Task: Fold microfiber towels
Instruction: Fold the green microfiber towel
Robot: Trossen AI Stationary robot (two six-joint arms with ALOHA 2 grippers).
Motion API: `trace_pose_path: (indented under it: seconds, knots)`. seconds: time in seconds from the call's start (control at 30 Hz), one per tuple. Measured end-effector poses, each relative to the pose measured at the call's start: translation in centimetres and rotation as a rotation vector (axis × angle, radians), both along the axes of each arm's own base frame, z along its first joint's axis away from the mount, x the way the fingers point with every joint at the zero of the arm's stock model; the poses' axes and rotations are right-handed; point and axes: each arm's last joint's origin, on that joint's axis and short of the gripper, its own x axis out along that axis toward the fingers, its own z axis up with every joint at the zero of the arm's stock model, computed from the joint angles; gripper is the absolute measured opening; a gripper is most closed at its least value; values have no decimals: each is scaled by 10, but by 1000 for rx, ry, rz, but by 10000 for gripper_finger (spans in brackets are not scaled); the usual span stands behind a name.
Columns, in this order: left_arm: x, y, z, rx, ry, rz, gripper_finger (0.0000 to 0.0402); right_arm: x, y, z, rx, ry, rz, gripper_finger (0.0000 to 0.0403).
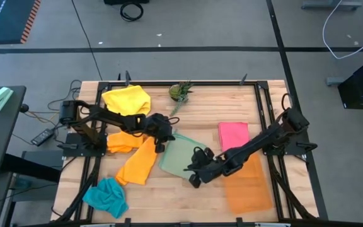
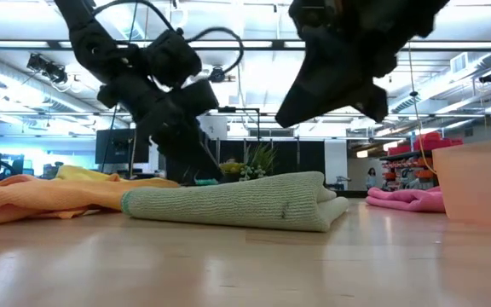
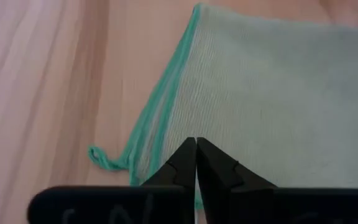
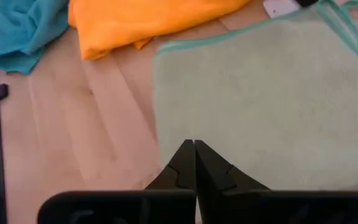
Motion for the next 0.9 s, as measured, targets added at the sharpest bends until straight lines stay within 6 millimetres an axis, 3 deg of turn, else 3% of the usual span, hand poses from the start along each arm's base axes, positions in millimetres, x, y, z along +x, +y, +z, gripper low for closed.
trace_pose_path:
  seconds: [0.23,0.57,0.9]
  knots:
    - [-1,-17,0,3,22,-86,13,-1,6,-18,6,44,-49,1]
    - [-12,-58,6,-28,99,-195,10,7,-31,-27,-63,161,-90,1]
    - [-23,-95,18,38,102,-219,13,8,-67,-55,-51,287,-95,1]
